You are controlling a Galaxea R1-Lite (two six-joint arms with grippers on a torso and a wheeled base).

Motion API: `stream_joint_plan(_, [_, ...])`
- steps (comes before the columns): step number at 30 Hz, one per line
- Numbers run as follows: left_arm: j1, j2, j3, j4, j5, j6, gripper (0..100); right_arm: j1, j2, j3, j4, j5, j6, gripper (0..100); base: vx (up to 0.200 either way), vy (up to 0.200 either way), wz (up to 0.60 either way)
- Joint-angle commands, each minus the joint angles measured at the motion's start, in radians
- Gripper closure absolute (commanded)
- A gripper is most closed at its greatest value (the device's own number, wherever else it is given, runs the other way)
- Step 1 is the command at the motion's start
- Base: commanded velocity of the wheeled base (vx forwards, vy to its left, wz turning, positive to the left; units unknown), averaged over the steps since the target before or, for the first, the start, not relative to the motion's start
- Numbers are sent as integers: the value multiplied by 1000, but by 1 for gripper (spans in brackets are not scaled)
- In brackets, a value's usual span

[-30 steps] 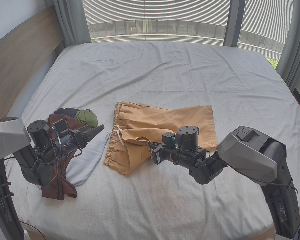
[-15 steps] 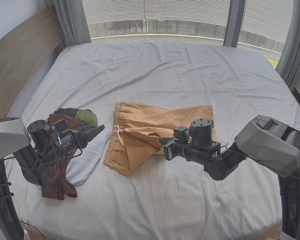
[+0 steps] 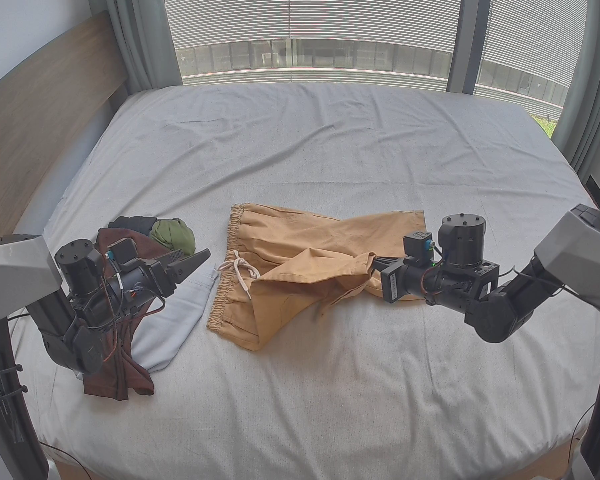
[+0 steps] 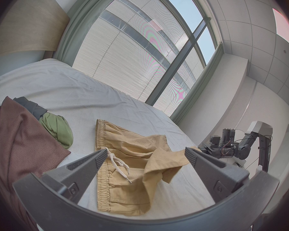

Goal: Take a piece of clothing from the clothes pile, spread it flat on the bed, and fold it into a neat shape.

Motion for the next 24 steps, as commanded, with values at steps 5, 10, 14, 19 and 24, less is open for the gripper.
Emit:
stream_joint_plan(5, [1, -6, 0, -1, 0, 0, 0, -41, -106, 17, 42, 1, -22, 100, 0, 0, 0])
stream_joint_plan(10, [1, -9, 0, -1, 0, -2, 0, -55, -120, 21, 54, 1, -39, 100, 0, 0, 0])
stream_joint_plan(14, [1, -9, 0, -1, 0, -2, 0, -82, -143, 24, 82, 2, -57, 100, 0, 0, 0])
stream_joint_plan(19, [-1, -6, 2, -1, 0, -2, 0, -111, -150, 75, 77, 16, -85, 100, 0, 0, 0])
stream_joint_plan(24, [-1, -6, 3, -1, 0, -2, 0, -111, -129, 126, 51, 33, -87, 100, 0, 0, 0])
